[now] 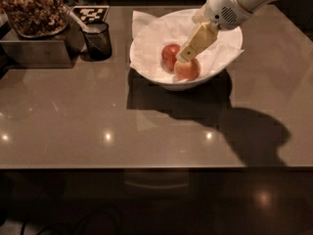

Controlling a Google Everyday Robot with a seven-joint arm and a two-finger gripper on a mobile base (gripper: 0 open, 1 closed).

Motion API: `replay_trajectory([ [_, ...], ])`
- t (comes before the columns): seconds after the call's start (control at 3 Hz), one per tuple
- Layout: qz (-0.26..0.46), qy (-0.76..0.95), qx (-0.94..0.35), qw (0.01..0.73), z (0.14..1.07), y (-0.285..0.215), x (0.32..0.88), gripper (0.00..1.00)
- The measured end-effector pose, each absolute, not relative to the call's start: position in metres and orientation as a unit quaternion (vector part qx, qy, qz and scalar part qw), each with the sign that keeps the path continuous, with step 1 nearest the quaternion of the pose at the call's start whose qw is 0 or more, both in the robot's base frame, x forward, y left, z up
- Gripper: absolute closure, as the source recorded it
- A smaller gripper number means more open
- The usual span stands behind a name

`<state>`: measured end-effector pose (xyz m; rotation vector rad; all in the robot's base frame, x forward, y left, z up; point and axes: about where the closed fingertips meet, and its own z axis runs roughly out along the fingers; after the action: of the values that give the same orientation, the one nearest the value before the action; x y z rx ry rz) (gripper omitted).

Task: Pick apple from white bowl

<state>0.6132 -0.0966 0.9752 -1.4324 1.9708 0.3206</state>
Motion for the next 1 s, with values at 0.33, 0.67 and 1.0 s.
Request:
replay_trajectory([
  [0.33, 0.15, 0.758, -0.546, 0.323, 0.952, -0.087, 0.62, 0.21],
  [0.67, 0.169, 0.763, -0.546, 0.302, 0.925, -0.079, 0.617, 0.22],
  [1.0, 0.173, 0.77, -0.544, 0.284, 0.905, -0.079, 0.616, 0.2],
])
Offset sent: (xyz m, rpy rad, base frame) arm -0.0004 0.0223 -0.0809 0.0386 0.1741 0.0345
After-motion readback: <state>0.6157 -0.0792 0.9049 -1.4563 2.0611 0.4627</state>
